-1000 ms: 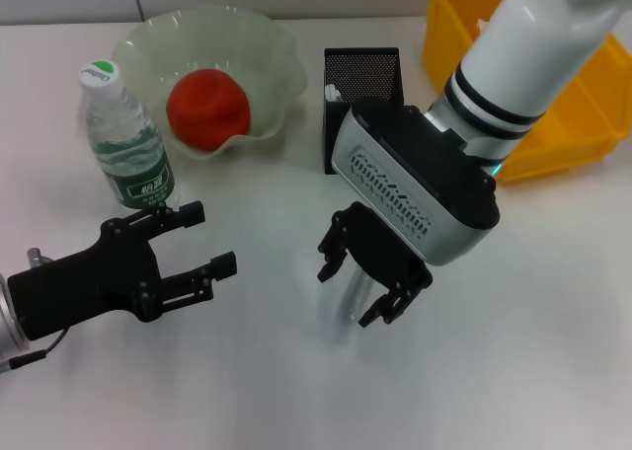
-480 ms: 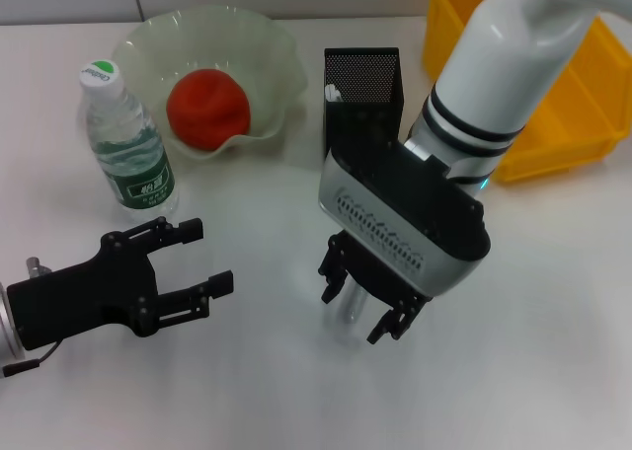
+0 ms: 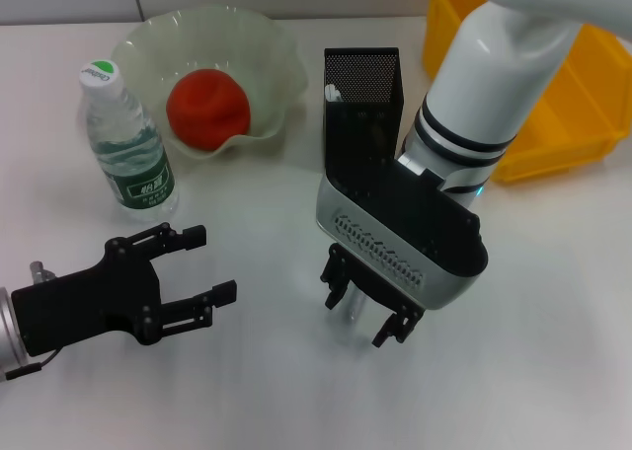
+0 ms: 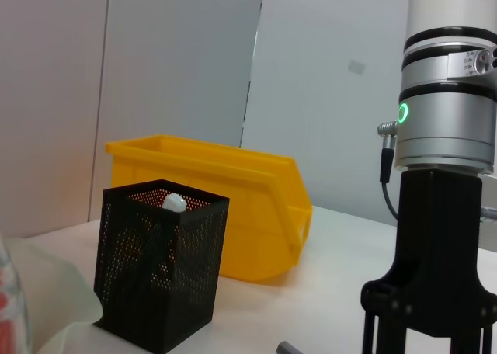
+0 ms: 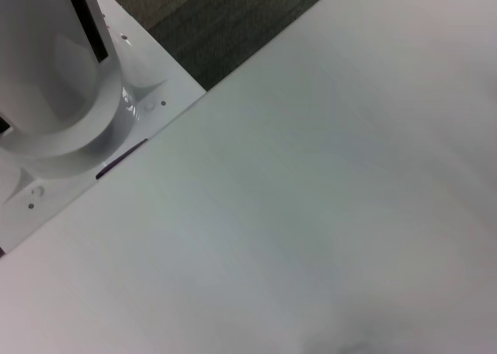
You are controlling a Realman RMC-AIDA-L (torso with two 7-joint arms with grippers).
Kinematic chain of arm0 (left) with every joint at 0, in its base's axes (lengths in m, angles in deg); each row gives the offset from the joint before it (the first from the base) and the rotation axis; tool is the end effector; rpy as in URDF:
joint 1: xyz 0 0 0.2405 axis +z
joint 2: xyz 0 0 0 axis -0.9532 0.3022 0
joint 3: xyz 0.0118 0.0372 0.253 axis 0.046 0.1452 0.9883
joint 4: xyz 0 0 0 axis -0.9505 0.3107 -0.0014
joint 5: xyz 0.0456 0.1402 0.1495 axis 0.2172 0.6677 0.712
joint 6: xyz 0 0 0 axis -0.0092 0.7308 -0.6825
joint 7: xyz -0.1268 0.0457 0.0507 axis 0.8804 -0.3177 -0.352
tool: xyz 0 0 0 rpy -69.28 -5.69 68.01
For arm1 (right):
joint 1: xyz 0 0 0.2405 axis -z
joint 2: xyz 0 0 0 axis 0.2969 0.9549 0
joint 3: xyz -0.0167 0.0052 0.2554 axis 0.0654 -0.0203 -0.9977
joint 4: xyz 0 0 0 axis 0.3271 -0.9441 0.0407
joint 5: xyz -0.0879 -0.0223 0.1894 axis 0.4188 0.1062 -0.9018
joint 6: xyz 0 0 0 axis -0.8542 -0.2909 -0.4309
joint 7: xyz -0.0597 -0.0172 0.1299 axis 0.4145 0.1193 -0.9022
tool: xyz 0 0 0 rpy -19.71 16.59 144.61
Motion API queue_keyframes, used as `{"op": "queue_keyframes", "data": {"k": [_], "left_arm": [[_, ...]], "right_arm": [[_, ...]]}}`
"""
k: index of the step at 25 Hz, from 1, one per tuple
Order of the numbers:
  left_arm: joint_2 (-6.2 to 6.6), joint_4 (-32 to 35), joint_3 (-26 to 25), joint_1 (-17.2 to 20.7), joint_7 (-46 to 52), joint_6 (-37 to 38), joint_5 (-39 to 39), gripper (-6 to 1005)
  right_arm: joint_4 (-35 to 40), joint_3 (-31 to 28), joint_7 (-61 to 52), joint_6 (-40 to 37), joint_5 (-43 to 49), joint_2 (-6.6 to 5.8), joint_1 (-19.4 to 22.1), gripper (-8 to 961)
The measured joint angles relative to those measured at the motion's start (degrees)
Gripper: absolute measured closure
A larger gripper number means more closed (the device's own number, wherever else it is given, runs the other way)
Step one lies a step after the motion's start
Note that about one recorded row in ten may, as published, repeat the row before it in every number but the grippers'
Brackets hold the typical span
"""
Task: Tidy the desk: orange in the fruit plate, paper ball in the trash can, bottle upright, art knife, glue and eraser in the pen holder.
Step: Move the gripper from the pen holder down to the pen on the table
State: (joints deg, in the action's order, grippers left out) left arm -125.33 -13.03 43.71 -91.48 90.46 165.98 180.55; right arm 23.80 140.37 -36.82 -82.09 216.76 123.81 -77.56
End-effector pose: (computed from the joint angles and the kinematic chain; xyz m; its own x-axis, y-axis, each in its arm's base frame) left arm -0.3186 0.2519 -0.0196 0.7747 0.2256 0.5907 0.4183 -0.8834 -0.2111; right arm 0.1086 0.3377 -0.1136 0.6296 0.7382 0.2422 0.5912 -0.6575 0.4671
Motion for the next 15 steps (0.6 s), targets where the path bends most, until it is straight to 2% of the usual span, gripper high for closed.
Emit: {"op": "queue_keyframes", "data": {"k": [15], "left_arm": [[0.07,0.18,0.27,-0.2,-0.19,-0.12,1.33,199]], "right_arm": [[-0.26,1.16,0.12,2.02,0.42,0.0,0.0,333]]}}
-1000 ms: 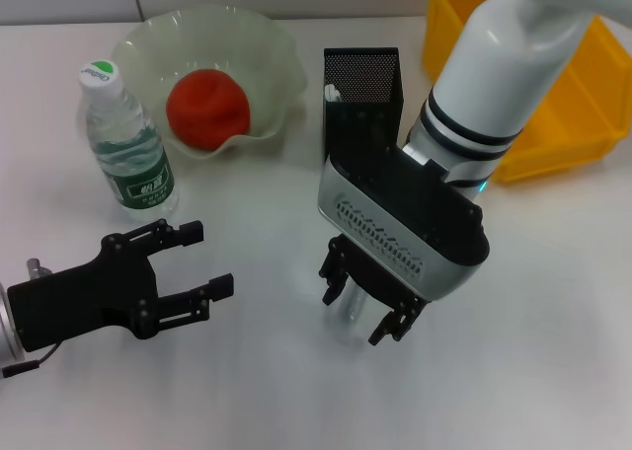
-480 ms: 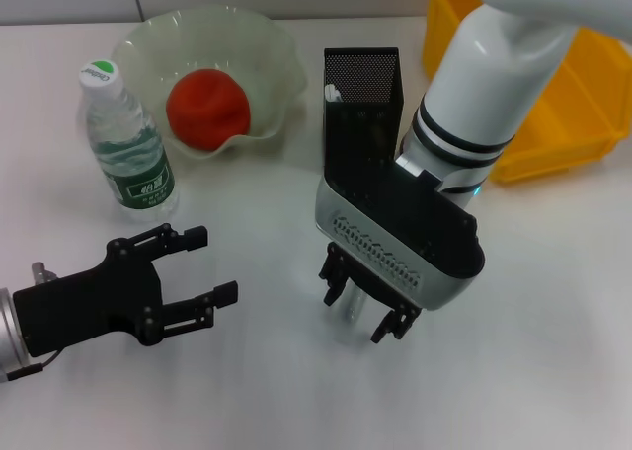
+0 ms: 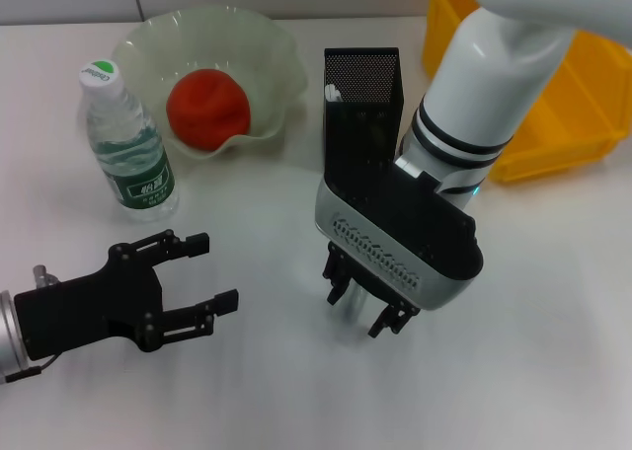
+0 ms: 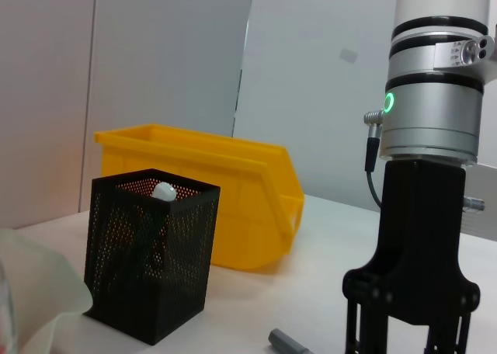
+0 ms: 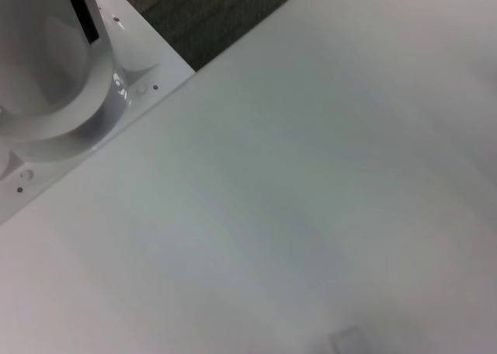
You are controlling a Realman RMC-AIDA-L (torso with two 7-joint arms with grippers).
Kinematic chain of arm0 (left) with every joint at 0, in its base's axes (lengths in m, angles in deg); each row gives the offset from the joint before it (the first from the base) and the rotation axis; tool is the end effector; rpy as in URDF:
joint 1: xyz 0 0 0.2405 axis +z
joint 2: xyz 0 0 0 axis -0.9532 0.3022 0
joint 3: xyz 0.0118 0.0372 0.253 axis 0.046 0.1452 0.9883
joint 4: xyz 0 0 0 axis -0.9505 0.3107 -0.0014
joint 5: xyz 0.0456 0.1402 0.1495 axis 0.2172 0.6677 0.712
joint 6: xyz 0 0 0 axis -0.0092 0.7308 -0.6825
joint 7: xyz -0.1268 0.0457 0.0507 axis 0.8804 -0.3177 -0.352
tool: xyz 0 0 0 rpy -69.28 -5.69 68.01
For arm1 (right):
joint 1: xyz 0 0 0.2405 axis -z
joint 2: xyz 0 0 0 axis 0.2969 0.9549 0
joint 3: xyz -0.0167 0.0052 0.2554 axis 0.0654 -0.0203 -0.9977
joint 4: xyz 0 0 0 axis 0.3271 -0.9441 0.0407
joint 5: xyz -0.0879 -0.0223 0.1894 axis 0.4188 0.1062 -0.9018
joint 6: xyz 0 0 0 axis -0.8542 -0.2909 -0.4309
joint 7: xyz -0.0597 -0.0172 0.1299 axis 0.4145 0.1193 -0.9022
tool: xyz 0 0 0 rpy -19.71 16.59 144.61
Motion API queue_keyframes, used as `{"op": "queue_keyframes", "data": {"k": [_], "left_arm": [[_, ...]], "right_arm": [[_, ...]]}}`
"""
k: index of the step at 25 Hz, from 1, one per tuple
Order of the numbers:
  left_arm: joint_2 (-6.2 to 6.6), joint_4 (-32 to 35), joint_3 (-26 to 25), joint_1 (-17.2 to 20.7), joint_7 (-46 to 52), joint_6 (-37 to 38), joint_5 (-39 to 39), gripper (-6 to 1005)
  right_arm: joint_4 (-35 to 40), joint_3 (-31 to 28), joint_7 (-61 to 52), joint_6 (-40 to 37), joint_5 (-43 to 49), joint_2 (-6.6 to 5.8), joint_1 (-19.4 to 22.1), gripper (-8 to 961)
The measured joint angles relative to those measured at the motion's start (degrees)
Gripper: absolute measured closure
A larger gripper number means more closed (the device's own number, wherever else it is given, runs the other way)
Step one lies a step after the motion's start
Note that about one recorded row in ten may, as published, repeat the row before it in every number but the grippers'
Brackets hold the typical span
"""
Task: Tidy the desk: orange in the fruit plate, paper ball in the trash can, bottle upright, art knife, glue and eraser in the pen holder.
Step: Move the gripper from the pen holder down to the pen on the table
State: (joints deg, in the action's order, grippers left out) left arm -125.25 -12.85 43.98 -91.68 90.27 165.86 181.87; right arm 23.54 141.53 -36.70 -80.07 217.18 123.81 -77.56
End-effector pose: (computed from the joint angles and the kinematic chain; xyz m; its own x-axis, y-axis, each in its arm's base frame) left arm -0.3193 0.2510 -0.0211 0.7893 0.2264 0.5707 0.4030 -0.8923 -0.2034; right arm 0.1103 0.3404 -0.1165 0.6107 0.7485 0.2586 0.6055 -0.6518 0.4567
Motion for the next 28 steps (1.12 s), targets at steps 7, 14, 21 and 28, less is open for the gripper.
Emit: {"op": "queue_keyframes", "data": {"k": [7,14,21,28], "left_arm": [[0.33,0.13,0.04,-0.3,0.08,0.22,0.2,199],[0.4,0.82,0.15,-0.61,0.53,0.45,1.61,199],[0.62,0.94,0.56,-1.09,0.73,0.5,2.77,199],[0.69,1.49,0.56,-1.83,1.0,0.5,4.54,200]], "right_arm": [[0.0,0.51,0.0,0.52,0.09,0.0,0.0,399],[-0.08,1.05,0.0,1.1,0.08,0.0,0.0,424],[-0.09,1.17,0.0,1.56,-0.05,0.0,-0.09,442],[-0.3,1.17,0.0,1.85,-0.12,0.0,-0.34,458]]}}
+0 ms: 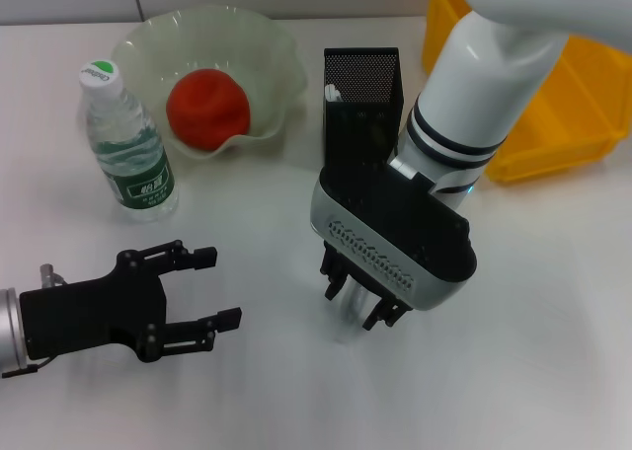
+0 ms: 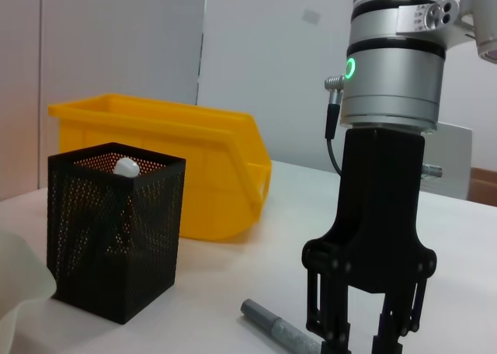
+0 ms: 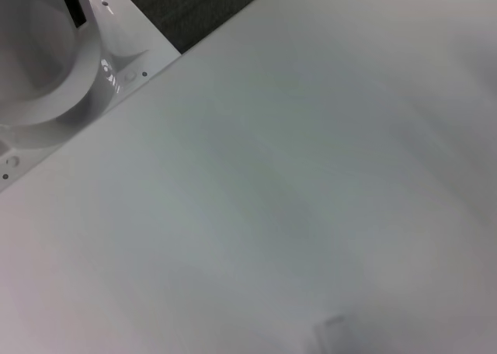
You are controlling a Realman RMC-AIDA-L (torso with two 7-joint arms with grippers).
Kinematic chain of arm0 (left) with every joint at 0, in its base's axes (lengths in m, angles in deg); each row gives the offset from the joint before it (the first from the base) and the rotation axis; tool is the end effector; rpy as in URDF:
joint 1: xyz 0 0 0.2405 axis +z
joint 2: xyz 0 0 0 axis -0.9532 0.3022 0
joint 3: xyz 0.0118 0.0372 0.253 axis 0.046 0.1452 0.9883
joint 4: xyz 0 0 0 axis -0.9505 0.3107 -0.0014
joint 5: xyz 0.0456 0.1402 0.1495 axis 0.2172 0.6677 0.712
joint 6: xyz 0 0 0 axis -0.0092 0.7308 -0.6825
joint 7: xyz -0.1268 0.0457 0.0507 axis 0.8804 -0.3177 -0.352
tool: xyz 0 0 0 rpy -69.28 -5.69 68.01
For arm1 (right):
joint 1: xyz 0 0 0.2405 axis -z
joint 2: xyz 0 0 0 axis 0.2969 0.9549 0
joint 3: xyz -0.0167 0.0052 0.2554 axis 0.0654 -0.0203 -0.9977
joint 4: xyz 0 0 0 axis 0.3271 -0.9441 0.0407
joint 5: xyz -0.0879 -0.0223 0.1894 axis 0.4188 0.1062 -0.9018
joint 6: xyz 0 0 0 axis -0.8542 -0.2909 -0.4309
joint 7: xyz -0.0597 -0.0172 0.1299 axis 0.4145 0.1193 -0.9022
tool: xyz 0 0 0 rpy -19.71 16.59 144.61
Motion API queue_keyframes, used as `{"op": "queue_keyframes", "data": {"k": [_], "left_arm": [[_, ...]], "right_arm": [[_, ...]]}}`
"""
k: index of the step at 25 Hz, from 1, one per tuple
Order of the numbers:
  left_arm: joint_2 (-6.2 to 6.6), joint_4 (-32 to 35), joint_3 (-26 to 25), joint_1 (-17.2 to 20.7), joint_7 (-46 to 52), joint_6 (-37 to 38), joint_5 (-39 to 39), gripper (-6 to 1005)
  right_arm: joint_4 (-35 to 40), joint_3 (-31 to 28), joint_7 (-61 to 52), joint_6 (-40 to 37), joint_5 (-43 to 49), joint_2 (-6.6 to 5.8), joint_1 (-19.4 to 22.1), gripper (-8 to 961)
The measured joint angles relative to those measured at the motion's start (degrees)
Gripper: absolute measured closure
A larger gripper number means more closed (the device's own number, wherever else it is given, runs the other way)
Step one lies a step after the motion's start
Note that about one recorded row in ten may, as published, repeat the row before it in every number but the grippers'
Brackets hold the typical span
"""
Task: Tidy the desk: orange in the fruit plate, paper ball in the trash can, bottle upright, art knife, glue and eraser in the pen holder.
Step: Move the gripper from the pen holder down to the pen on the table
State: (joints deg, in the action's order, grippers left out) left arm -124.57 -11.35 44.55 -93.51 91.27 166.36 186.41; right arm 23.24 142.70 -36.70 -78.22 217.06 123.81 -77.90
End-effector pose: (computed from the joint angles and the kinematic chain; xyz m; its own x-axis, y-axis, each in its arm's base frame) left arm -0.3172 0.2563 -0.0197 0.8355 0.2172 0.5047 0.3419 -0.9246 -0.1680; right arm 0.1093 0.3427 -0.1196 0.5942 0.7583 0.2683 0.6209 -0.6444 0.4463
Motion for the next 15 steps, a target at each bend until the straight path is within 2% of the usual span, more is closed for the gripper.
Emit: {"op": "queue_keyframes", "data": {"k": [9,15], "left_arm": [[0.14,0.25,0.0,-0.77,-0.2,-0.08,1.67,200],[-0.25,1.38,0.14,-0.86,-0.58,-0.06,2.63,200]], "right_arm": [[-1.93,0.07,0.0,0.53,-0.34,0.0,-1.15,472],[-2.0,0.57,0.0,0.65,-0.61,0.0,-1.17,481]]}}
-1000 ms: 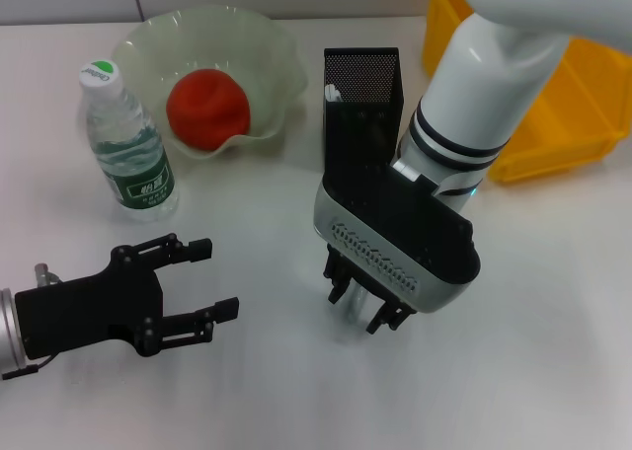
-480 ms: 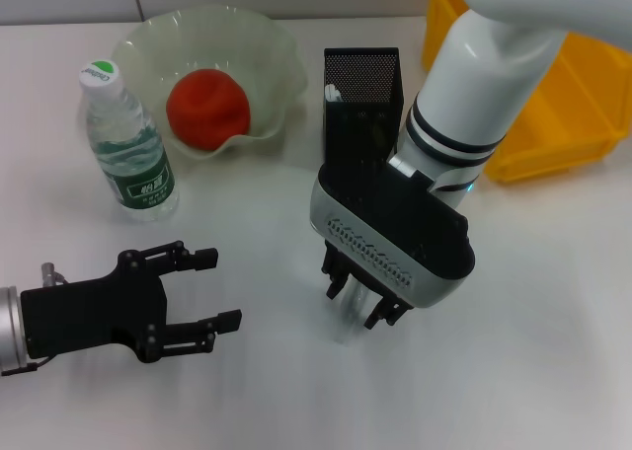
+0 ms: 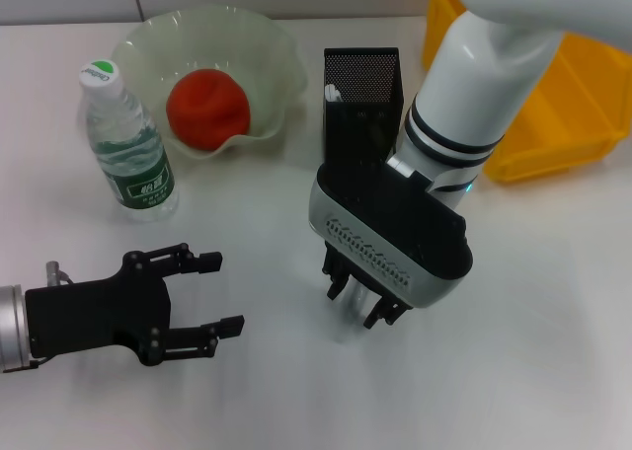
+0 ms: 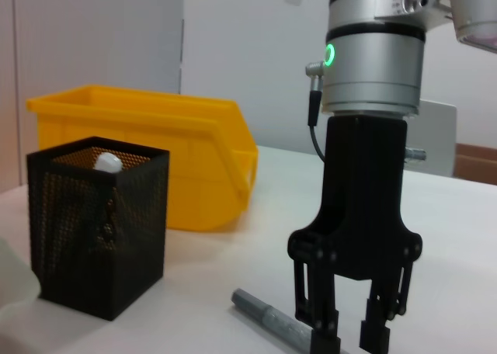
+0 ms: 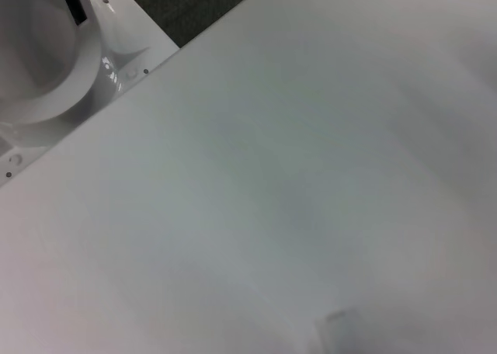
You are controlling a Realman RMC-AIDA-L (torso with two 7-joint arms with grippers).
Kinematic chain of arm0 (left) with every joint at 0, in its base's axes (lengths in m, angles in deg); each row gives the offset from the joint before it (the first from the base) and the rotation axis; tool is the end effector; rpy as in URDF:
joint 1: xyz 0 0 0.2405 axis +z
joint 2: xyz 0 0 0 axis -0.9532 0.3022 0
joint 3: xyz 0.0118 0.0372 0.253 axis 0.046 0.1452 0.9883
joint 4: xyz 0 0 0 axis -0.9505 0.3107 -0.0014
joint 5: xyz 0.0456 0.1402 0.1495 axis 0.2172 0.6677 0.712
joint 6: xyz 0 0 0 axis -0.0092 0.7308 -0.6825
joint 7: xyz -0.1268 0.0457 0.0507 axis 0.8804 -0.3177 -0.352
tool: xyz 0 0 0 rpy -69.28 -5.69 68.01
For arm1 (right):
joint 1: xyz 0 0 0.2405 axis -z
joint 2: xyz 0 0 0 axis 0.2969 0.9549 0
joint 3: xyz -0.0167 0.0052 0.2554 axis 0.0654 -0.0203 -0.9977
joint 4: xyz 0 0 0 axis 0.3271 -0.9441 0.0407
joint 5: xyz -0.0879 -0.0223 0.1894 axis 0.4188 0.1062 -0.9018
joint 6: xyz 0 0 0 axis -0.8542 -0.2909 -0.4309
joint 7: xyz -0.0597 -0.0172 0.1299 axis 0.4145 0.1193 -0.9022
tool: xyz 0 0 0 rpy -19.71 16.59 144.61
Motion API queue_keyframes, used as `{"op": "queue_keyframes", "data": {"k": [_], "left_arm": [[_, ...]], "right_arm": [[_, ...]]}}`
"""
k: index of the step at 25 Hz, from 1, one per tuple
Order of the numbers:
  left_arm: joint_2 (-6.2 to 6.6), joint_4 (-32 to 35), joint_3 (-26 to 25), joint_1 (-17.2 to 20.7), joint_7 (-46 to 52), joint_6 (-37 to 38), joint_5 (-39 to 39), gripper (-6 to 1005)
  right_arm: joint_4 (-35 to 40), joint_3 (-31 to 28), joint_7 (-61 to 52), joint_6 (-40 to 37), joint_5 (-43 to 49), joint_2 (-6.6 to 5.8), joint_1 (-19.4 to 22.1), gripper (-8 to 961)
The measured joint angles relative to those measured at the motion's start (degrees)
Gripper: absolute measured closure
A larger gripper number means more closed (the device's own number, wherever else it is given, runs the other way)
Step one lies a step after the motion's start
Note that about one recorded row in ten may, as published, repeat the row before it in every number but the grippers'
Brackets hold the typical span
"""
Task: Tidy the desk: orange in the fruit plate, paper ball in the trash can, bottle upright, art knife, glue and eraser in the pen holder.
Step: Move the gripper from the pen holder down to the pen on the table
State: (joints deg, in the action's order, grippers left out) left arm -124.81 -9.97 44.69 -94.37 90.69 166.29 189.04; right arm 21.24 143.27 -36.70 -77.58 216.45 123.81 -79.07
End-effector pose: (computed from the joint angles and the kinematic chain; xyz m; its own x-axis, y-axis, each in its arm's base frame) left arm -0.3151 0.2593 -0.0212 0.8654 0.1893 0.4640 0.2930 -0.9423 -0.1619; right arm 0.1104 0.3445 -0.1212 0.5947 0.7550 0.2763 0.6121 -0.6480 0.4532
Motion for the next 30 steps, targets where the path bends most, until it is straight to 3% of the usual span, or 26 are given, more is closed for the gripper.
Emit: {"op": "queue_keyframes", "data": {"k": [13,18,30], "left_arm": [[-0.14,0.07,0.03,-0.12,0.44,0.07,0.36,200],[-0.14,0.06,-0.06,-0.09,0.46,0.11,0.38,200],[-0.14,0.12,-0.28,-0.09,0.46,0.15,0.34,199]], "right_arm": [[-0.11,1.03,0.08,0.15,-0.11,0.0,0.14,503],[-0.4,1.79,0.13,0.91,-0.12,0.0,0.16,588],[-0.68,2.56,0.18,1.46,-0.19,0.0,0.14,654]]}}
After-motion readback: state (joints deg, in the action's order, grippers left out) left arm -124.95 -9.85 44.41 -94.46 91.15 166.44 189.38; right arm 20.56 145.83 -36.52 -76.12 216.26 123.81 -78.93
